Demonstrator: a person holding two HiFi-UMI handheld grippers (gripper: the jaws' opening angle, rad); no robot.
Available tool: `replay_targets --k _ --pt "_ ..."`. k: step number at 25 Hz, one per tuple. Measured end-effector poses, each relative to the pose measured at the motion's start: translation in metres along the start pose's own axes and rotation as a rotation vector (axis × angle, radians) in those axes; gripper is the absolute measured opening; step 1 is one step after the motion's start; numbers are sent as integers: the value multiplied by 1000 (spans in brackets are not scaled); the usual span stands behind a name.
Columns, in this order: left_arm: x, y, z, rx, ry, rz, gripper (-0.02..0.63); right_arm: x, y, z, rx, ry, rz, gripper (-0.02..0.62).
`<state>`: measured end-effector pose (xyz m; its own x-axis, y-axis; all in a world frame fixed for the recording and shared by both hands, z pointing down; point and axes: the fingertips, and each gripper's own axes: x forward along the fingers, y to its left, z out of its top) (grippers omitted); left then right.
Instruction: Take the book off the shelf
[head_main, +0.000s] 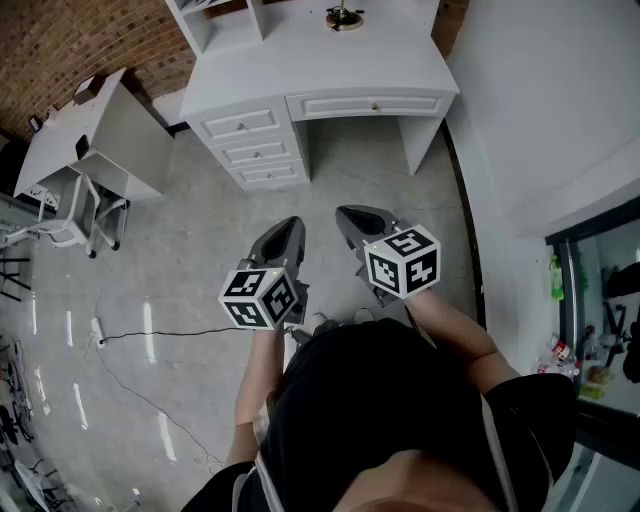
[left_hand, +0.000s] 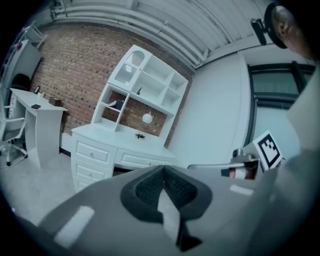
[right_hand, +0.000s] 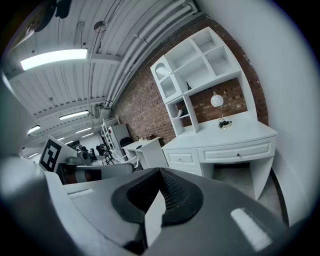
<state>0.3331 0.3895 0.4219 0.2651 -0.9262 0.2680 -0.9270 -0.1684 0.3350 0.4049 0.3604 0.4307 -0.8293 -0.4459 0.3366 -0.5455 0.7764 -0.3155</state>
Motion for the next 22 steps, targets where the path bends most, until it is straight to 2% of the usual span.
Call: replay_targets --k 16,22 --pt "43 -32 -11 -9 43 -70 6 -17 -41 -8 41 17 -52 -2" --pt "62 -50 -16 13 53 -81 6 -28 -64 -10 43 14 -62 -2"
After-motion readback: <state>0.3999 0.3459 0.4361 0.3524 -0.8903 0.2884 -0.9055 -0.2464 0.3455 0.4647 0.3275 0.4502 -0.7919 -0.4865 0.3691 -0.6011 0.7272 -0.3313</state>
